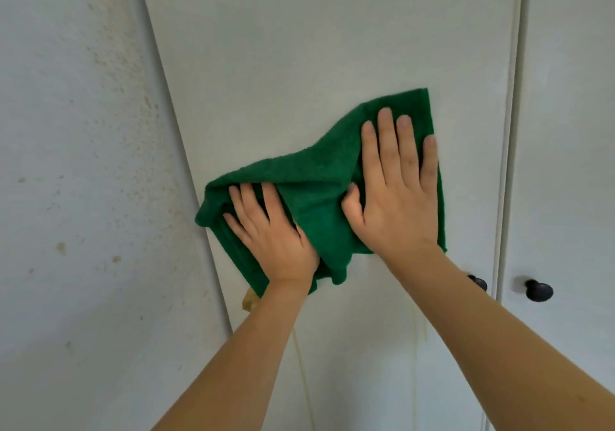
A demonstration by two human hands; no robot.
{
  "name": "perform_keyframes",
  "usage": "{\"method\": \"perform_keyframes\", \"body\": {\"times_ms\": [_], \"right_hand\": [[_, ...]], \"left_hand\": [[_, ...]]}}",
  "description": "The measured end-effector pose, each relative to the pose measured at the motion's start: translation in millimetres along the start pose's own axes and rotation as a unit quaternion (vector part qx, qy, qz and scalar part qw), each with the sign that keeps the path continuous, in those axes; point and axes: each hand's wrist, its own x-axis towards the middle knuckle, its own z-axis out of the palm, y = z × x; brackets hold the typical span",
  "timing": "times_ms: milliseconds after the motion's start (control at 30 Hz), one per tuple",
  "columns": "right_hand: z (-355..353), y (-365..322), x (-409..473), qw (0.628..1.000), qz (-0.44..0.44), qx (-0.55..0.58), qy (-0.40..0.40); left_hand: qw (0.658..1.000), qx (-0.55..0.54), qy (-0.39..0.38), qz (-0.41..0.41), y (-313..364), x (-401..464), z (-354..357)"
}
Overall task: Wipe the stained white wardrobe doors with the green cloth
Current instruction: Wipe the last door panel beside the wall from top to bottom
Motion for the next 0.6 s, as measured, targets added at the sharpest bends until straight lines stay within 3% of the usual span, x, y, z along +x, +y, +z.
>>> {"method": "perform_keyframes", "body": {"times_ms": [200,400,600], "right_hand": [[2.2,13.7,-37.4,0.999,-0.03,-0.016,-0.036],[-11.6,44.3,11.2,0.999,-0.034,-0.026,0.01],[-0.6,19.3,-24.7,0.997,0.074,-0.005,0.013]], "left_hand": [[0.999,-0.041,-0.007,-0.008,12.3,-0.1,-3.7],[0.998,-0.043,0.005,-0.038,17.5,-11.5,-3.1],[0.999,-0.036,0.018,-0.019,11.6,-13.8,3.1]]}}
